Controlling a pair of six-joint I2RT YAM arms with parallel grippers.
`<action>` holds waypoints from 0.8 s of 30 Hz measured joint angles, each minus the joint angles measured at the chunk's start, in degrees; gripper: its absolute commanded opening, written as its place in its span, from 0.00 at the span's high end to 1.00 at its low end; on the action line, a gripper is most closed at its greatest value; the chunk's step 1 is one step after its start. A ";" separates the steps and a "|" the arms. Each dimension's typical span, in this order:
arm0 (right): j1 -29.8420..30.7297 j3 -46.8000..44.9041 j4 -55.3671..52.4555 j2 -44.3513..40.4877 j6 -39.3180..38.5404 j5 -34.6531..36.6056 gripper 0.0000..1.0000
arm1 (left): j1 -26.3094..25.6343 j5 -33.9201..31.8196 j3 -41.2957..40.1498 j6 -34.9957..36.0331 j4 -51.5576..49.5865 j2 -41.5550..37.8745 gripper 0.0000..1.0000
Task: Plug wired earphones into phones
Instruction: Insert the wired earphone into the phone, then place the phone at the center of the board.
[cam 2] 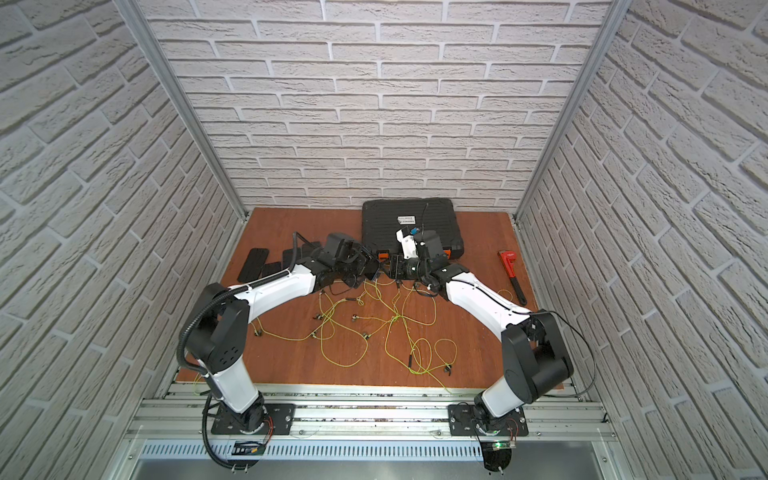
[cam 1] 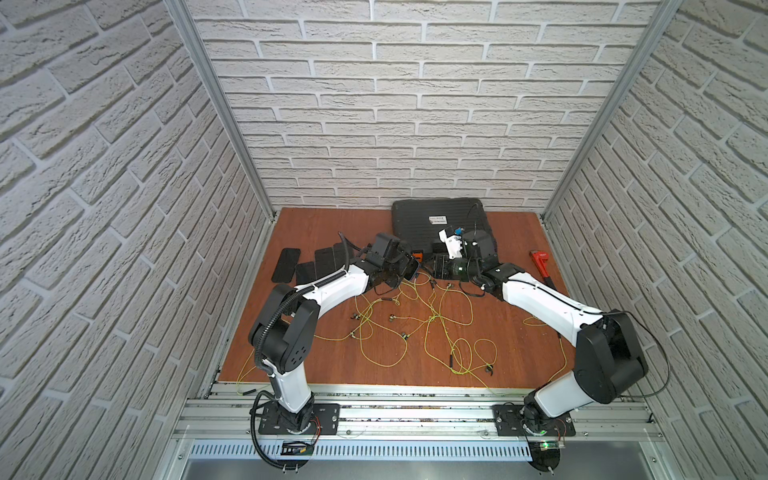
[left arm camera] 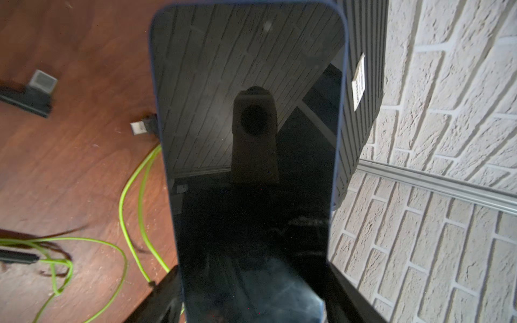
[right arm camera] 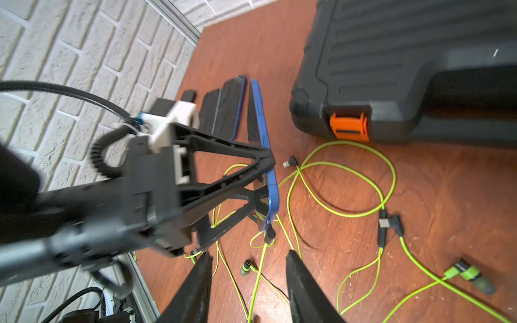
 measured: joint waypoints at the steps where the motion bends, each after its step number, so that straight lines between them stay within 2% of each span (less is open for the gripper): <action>1: 0.00 0.00 0.13 0.85 0.46 -0.13 0.55 | -0.20 0.20 0.28 0.09 -0.13 0.00 1.00; 4: 0.00 0.13 0.52 3.10 1.20 -0.50 0.57 | -0.37 0.55 0.61 0.48 -0.02 0.00 1.00; 7: 0.02 0.55 1.42 4.52 2.16 -0.79 0.68 | -0.61 0.74 0.61 0.61 -0.13 0.00 1.00; 15: 0.17 1.09 4.96 5.20 3.37 -0.66 0.71 | -1.14 1.55 0.61 0.59 0.20 0.00 1.00; 24: 0.22 1.09 7.06 6.29 4.61 0.48 0.93 | -1.38 1.90 0.61 0.20 0.33 0.00 1.00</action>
